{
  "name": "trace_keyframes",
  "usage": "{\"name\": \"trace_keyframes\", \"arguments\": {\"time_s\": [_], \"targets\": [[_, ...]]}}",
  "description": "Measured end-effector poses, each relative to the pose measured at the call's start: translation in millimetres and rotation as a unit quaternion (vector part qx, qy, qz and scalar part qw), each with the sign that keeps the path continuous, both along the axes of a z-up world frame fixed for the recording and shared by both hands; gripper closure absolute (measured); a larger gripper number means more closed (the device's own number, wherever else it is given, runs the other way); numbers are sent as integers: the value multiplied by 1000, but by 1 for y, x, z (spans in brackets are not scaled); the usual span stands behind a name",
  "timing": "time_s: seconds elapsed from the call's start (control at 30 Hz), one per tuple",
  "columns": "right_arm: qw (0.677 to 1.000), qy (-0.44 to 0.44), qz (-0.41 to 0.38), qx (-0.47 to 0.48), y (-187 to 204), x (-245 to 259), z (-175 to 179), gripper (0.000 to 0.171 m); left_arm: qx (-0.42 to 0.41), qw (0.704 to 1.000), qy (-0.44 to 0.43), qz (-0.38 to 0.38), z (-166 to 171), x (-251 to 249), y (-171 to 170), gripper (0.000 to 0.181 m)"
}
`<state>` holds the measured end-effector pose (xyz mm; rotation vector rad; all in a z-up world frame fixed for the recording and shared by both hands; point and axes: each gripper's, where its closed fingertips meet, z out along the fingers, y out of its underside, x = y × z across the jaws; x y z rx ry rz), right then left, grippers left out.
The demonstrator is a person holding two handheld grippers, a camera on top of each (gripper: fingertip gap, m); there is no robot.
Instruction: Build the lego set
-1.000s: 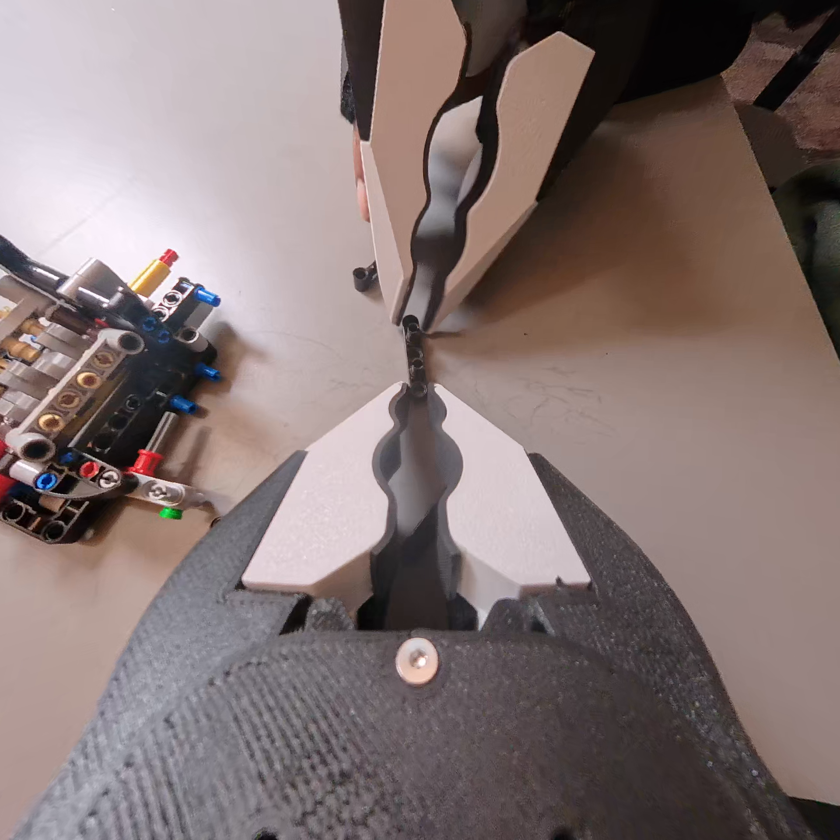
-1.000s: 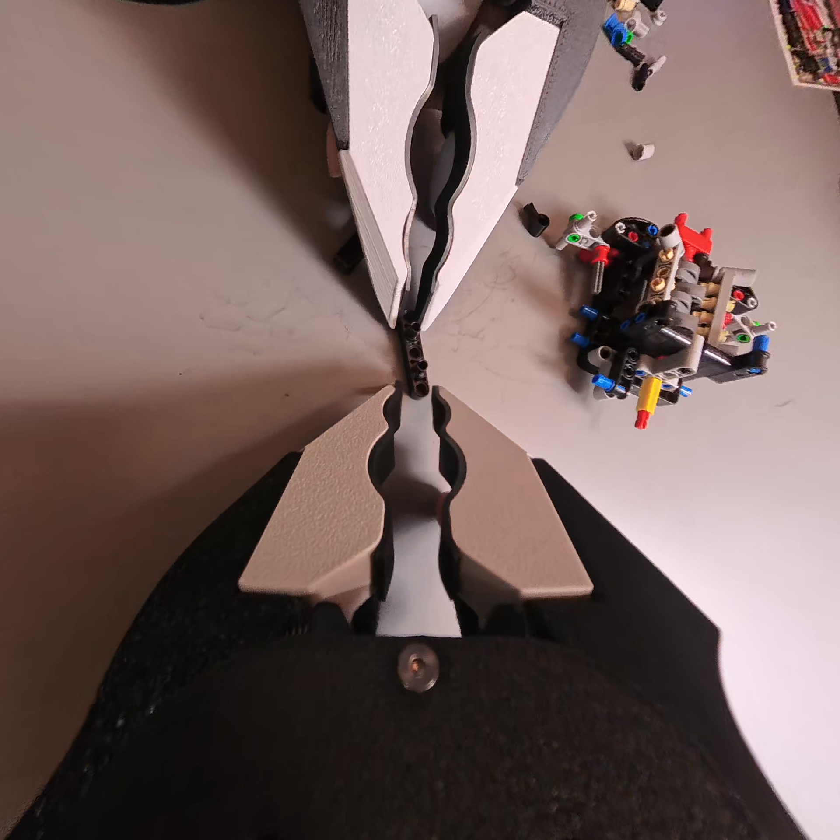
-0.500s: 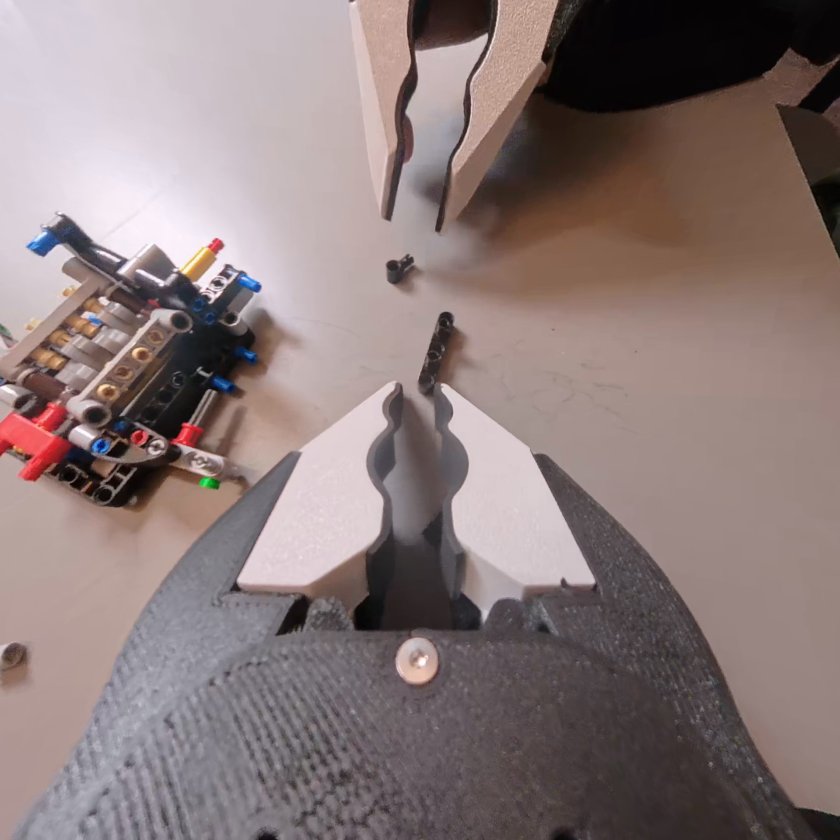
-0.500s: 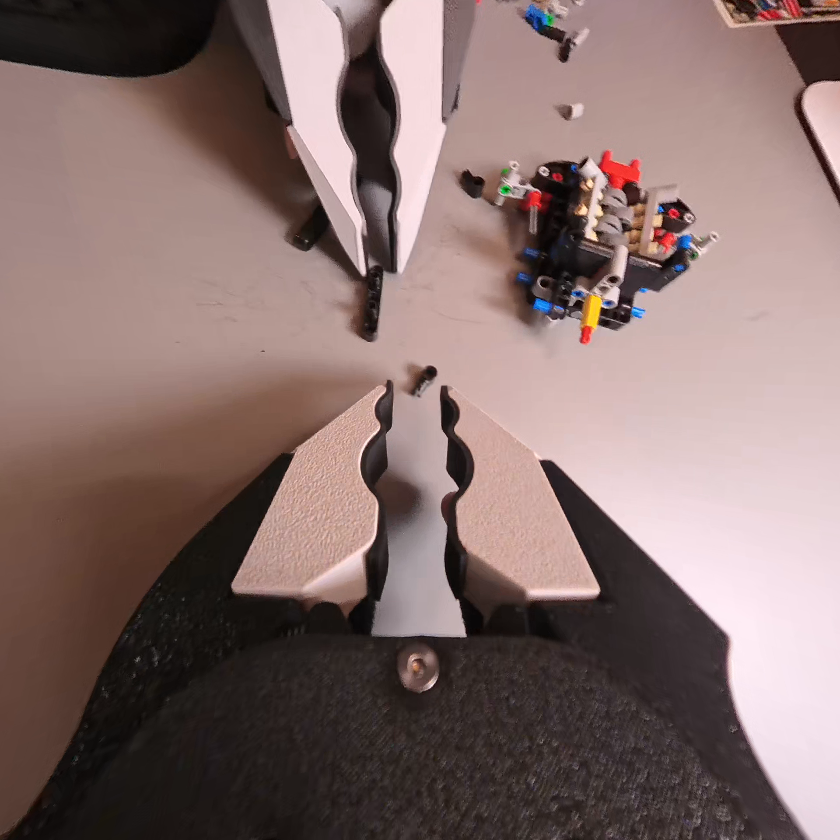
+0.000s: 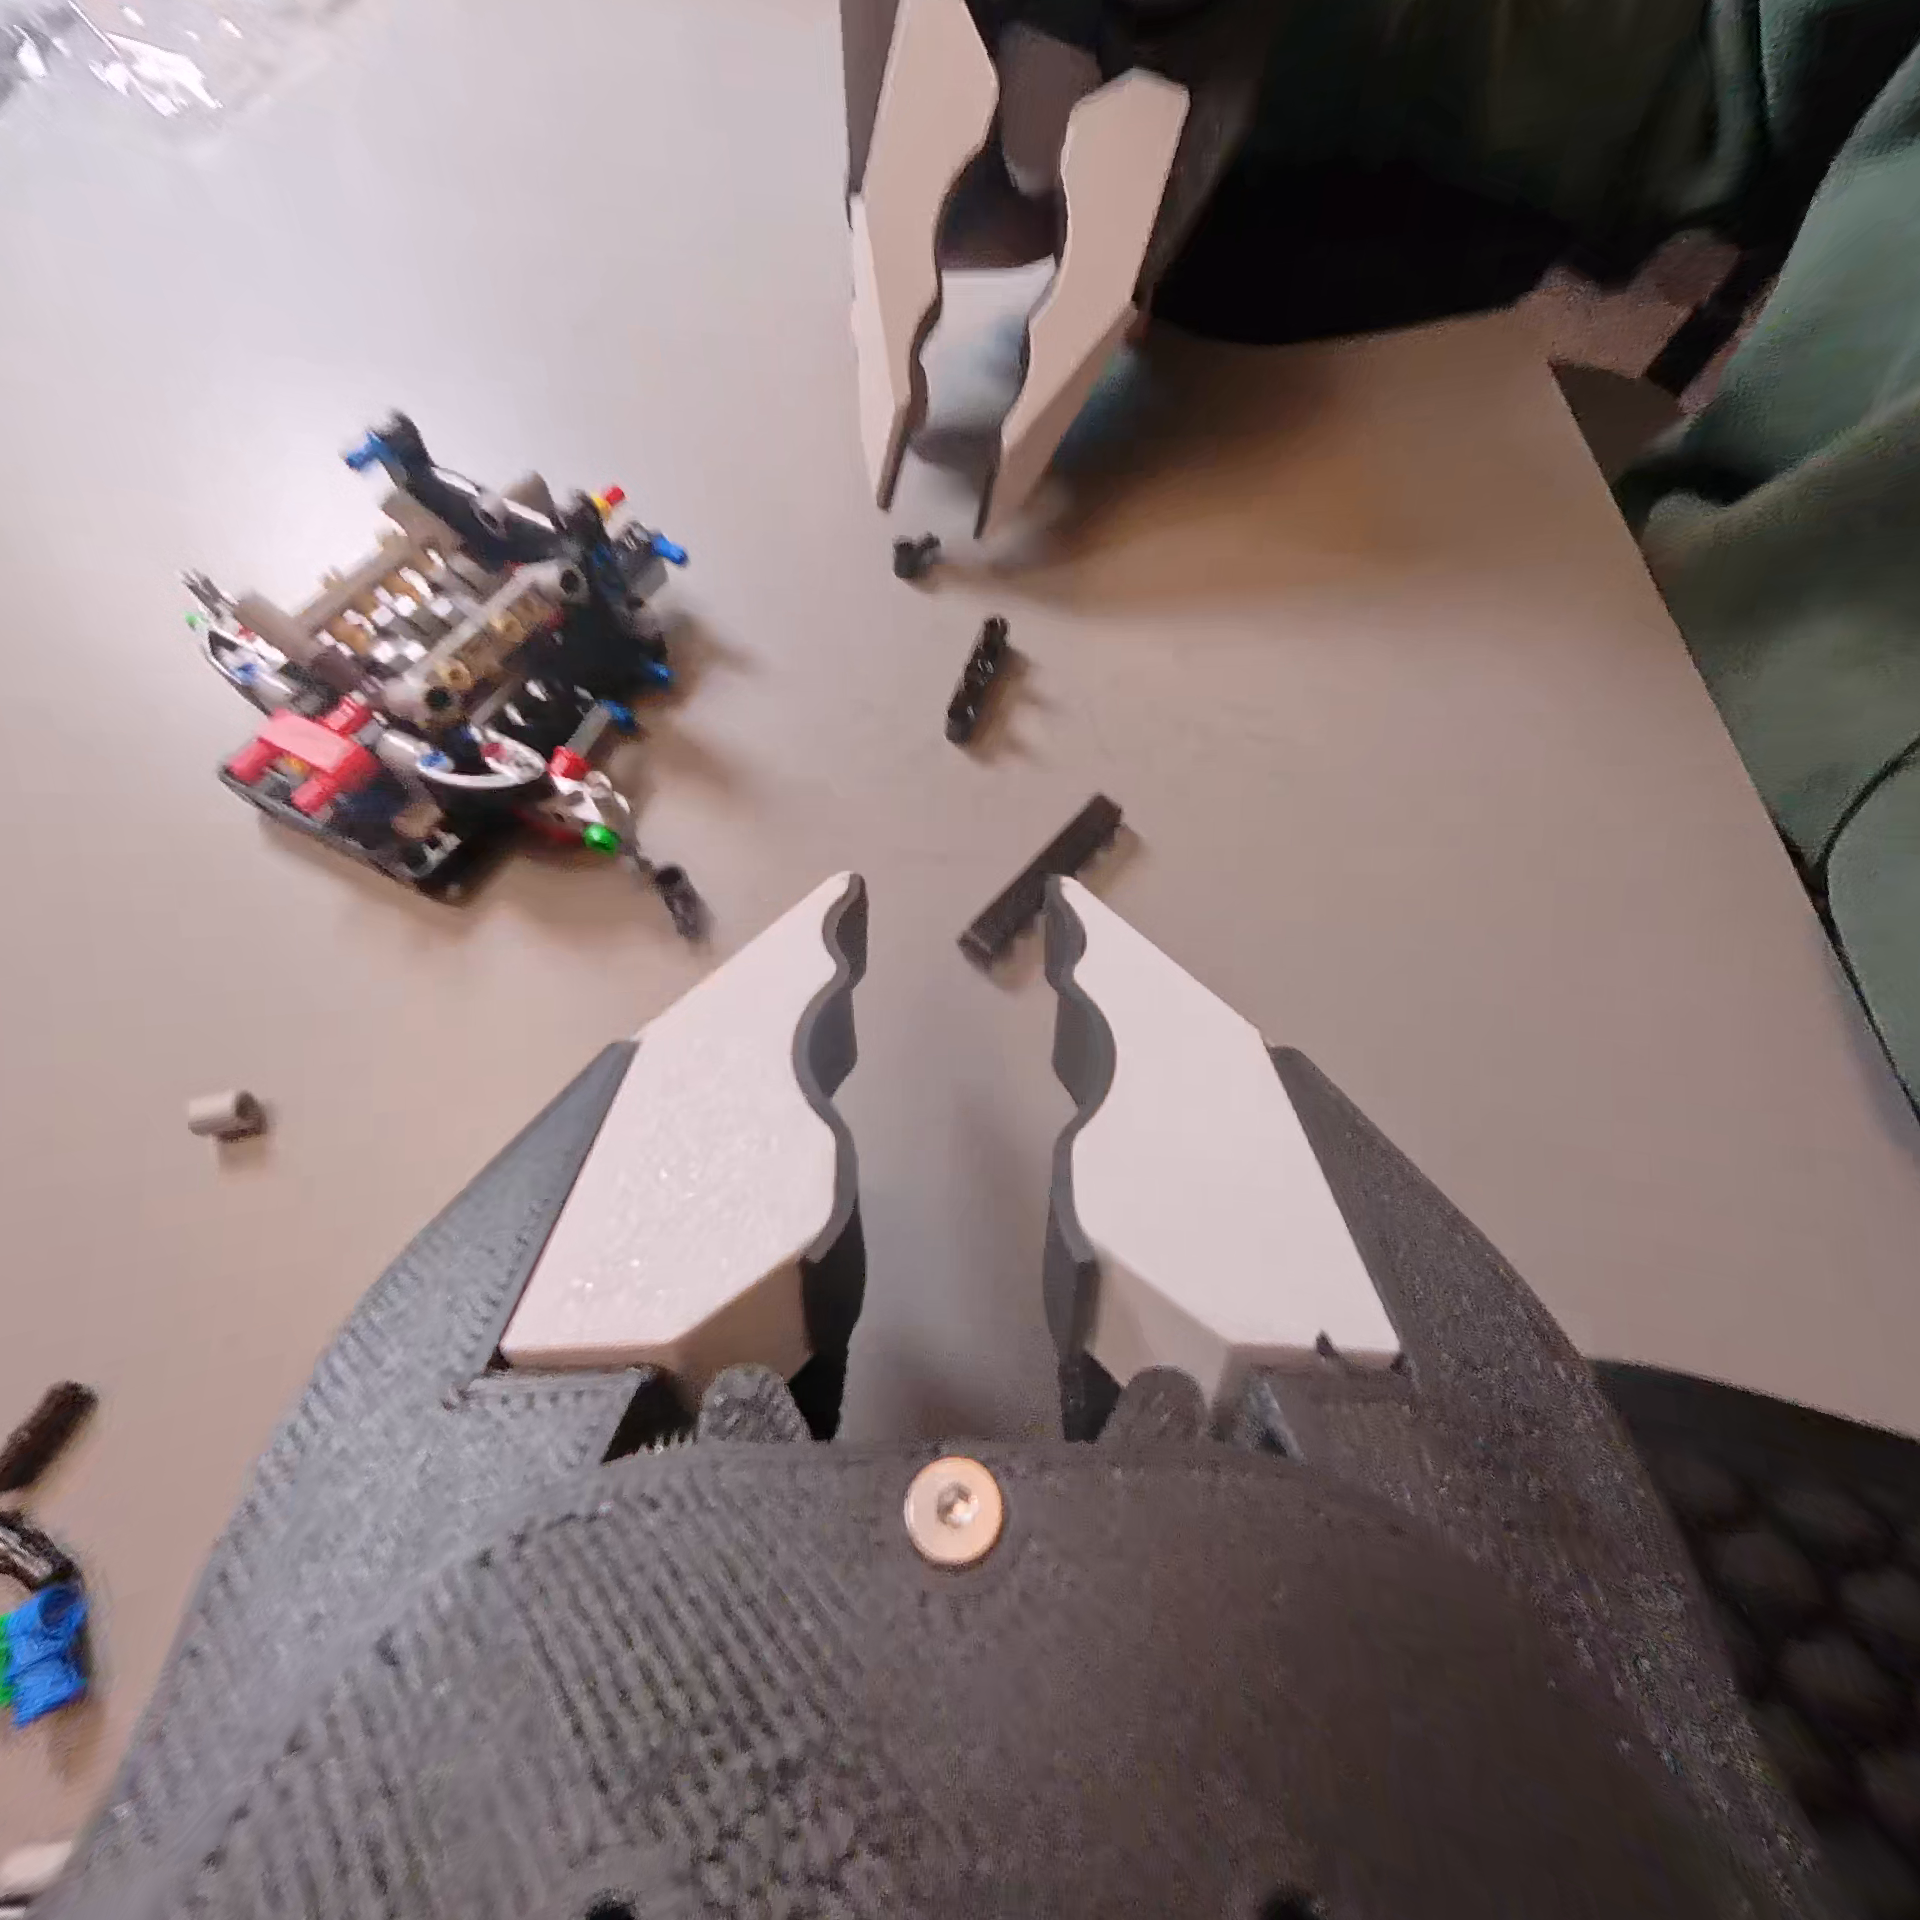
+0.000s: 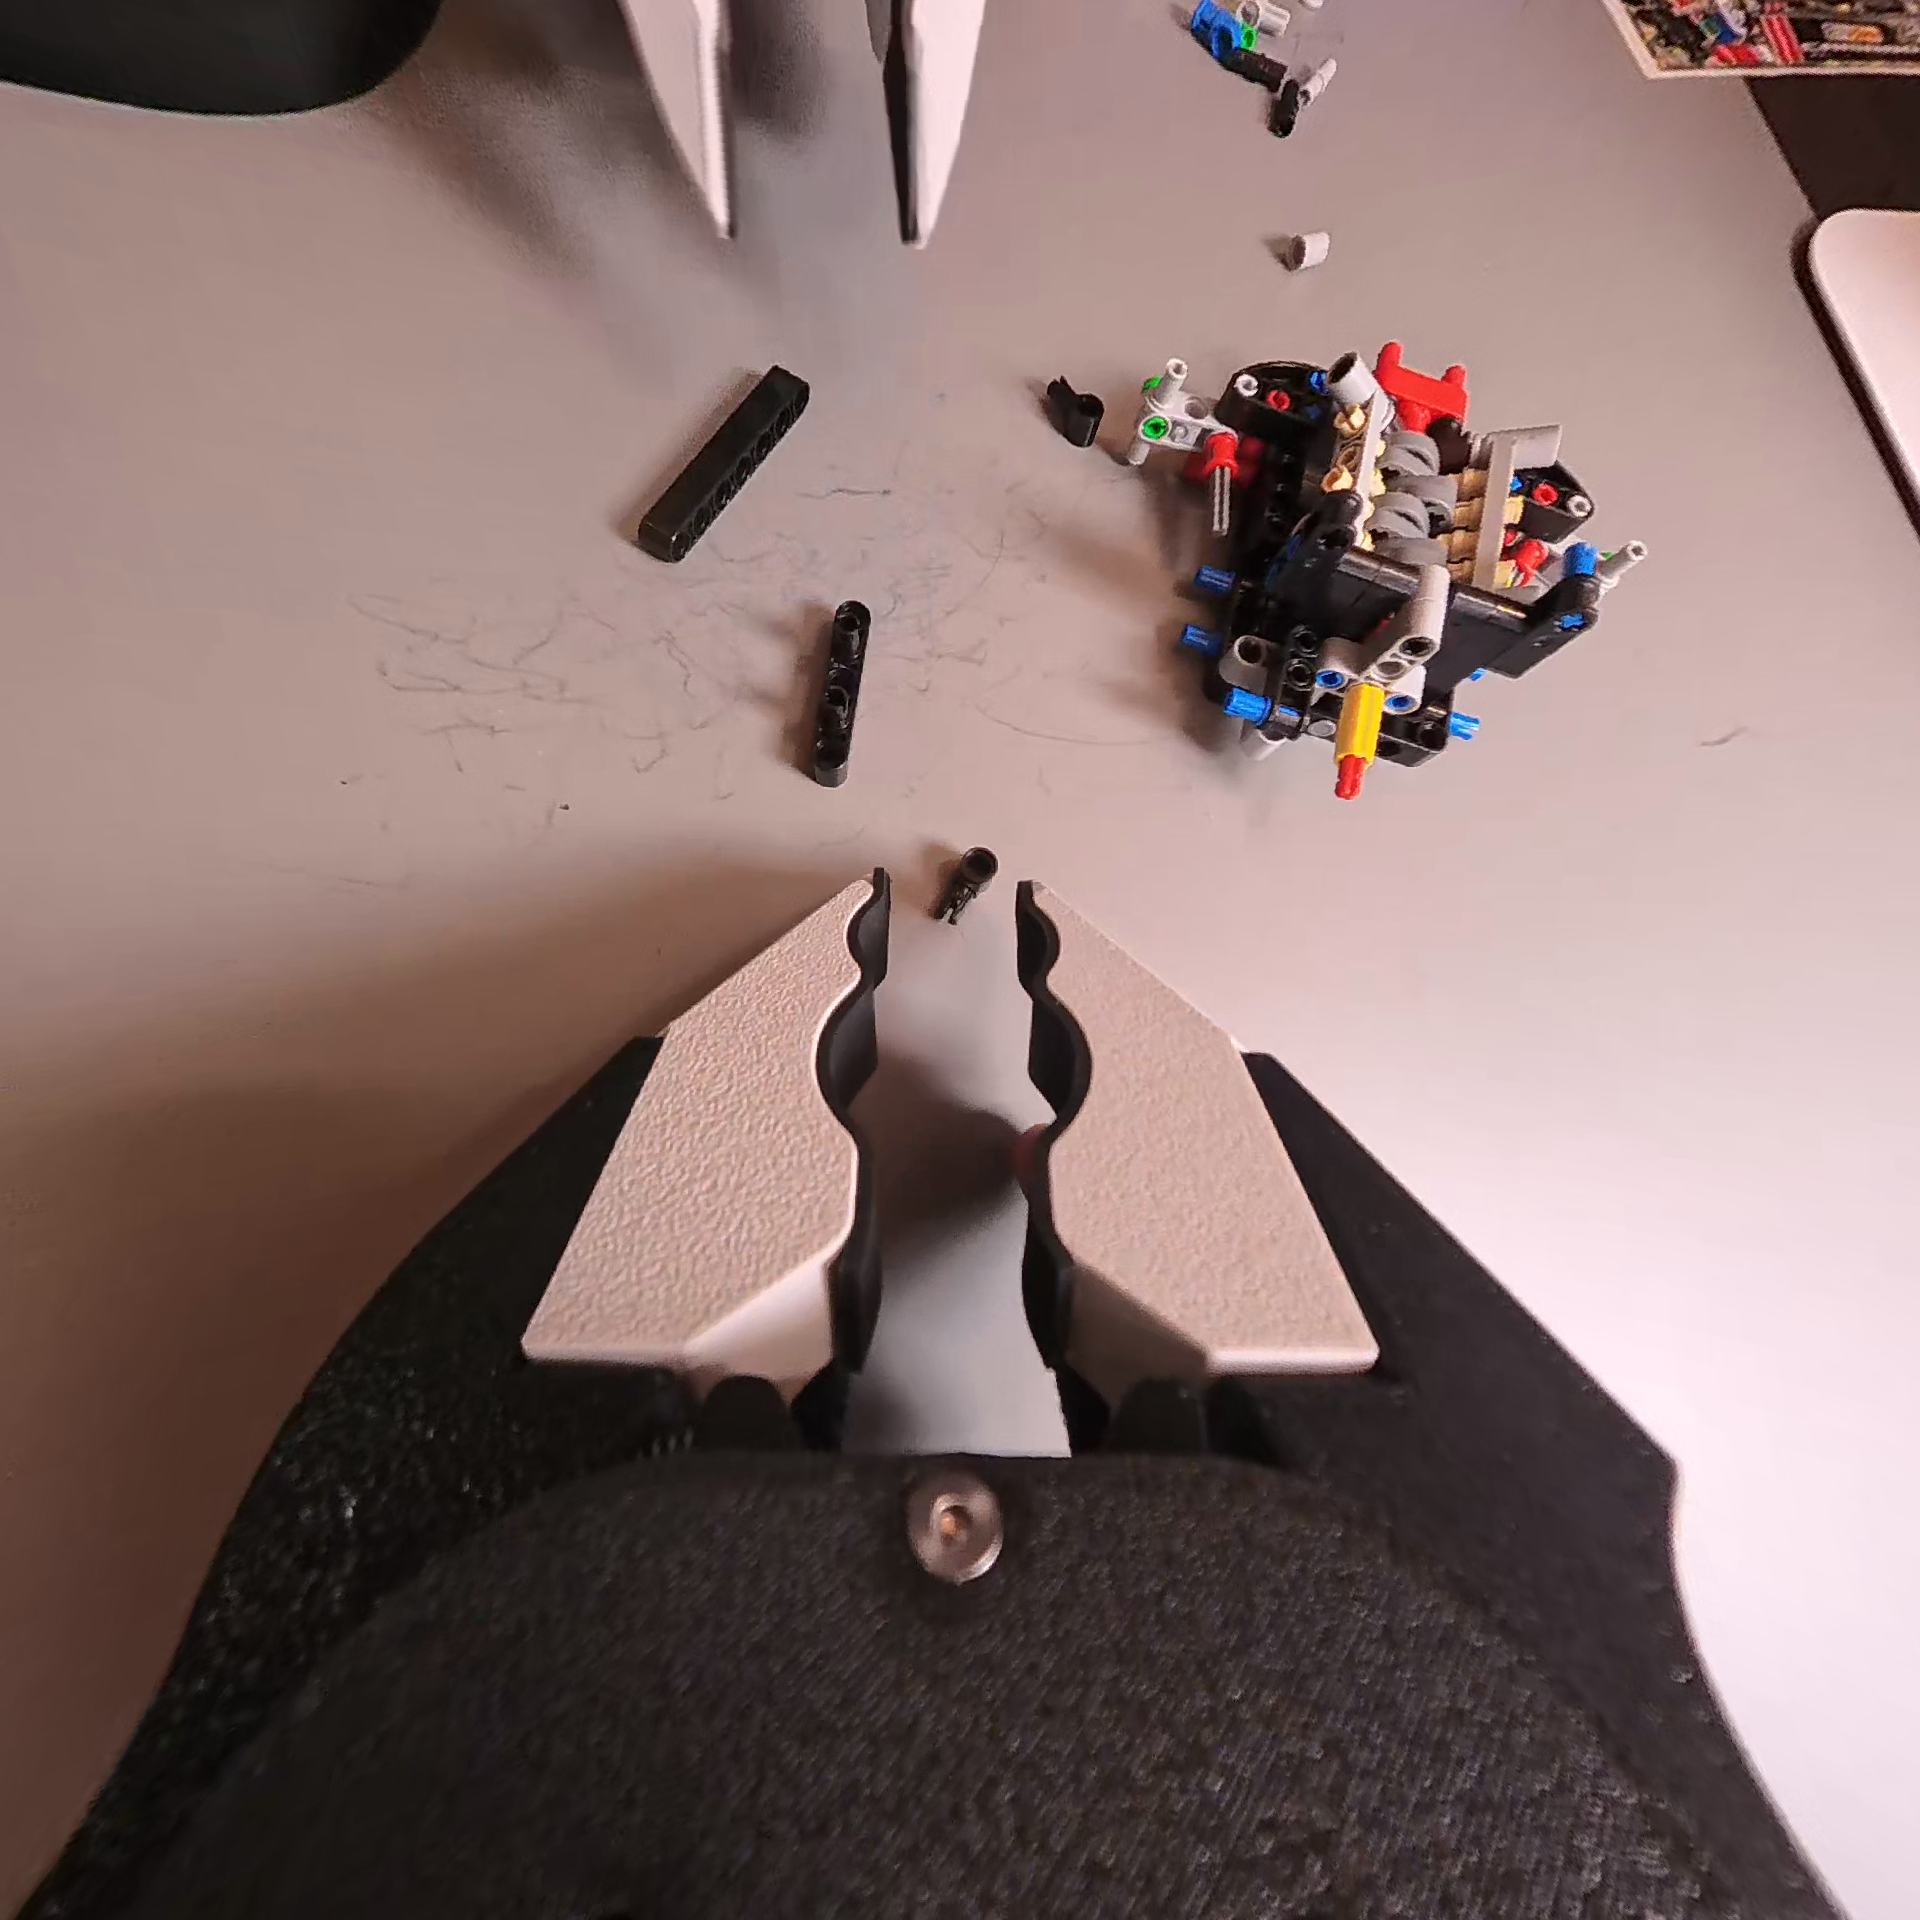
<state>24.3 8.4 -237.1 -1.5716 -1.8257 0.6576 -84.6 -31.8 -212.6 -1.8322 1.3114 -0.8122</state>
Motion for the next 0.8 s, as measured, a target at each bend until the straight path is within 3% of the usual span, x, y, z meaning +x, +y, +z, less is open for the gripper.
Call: {"name": "trace_keyframes", "arguments": {"time_s": [0.2, 0.3, 0.37, 0.53, 0.8], "targets": [[1000, -1, -3, -3, 3, -2, -2, 149, -18, 997, 63, -46, -32, 1, -16, 152], [1000, 1, -6, -2, 4, -2, -2, 150, -2, 995, 76, -56, -34, 4, -18, 159], [1000, 0, -8, 2, 5, -2, -2, 150, 6, 994, 84, -64, -34, 6, -20, 174], [1000, 23, -20, 6, 10, -4, 5, 152, 17, 994, 92, -48, -34, 10, -15, 175], [986, 154, 45, 39, -16, -20, 54, 151, -54, 995, -78, -6, 15, 26, -2, 175]]}}
